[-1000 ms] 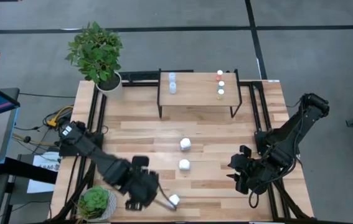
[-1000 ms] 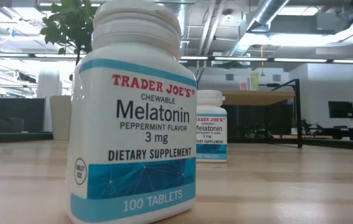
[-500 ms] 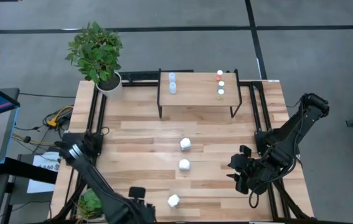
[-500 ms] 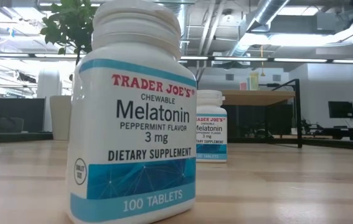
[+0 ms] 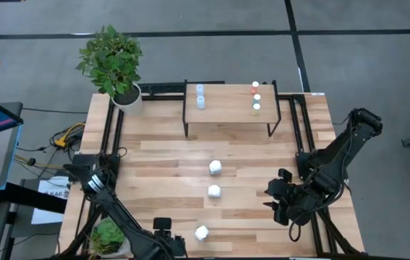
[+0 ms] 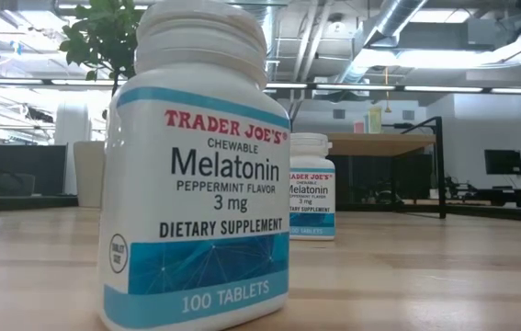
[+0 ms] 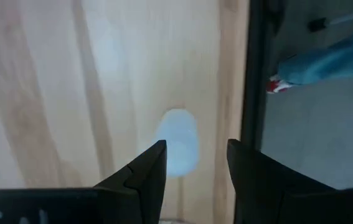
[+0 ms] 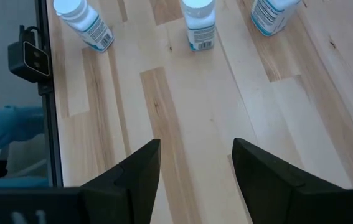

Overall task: Pick and place medicine bottles onto shelf by color
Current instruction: Put the transparent pill bottle on the shelf aligned with the other transparent pill bottles

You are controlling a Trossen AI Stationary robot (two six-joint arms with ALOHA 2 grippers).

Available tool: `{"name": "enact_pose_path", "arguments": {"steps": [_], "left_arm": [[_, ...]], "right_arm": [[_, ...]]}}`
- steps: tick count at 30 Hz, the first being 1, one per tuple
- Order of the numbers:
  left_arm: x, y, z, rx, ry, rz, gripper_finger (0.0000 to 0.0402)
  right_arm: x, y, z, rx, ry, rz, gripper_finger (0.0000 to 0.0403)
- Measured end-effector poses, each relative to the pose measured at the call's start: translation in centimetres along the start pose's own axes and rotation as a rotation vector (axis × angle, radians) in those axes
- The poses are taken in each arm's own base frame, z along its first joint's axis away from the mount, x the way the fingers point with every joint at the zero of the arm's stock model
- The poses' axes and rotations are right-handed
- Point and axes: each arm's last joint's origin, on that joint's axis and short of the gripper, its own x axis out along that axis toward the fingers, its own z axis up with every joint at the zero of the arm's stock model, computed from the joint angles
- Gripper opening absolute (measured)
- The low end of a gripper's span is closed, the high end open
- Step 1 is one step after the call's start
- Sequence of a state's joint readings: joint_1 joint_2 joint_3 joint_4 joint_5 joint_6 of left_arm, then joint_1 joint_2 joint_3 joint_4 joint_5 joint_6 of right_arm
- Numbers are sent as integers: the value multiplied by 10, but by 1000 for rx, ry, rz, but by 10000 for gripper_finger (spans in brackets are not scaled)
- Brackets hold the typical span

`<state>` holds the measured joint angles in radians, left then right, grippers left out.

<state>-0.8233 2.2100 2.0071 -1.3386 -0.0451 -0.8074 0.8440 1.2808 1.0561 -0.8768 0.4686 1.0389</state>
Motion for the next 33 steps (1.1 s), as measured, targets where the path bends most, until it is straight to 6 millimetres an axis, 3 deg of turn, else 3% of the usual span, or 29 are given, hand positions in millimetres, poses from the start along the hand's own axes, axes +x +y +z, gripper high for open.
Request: {"name": "enact_pose_path", "arguments": {"steps": [7,16,25,29,33], "left_arm": [[-14,15,-12,29,97,74,155],[-52,30,-19,68,-35,101,155],[-61,36,-25,100,-4,118,155],[-93,50,-36,63,-69,61,155],[-129,66,-52,-29,-272,104,155]], "right_arm": [[0,0,0,0,0,0,221],[0,0,0,1,0,1,221],[0,0,0,1,0,1,221],[0,0,0,0,0,2,221],[-1,1,-1,-4,1,6,221]]}}
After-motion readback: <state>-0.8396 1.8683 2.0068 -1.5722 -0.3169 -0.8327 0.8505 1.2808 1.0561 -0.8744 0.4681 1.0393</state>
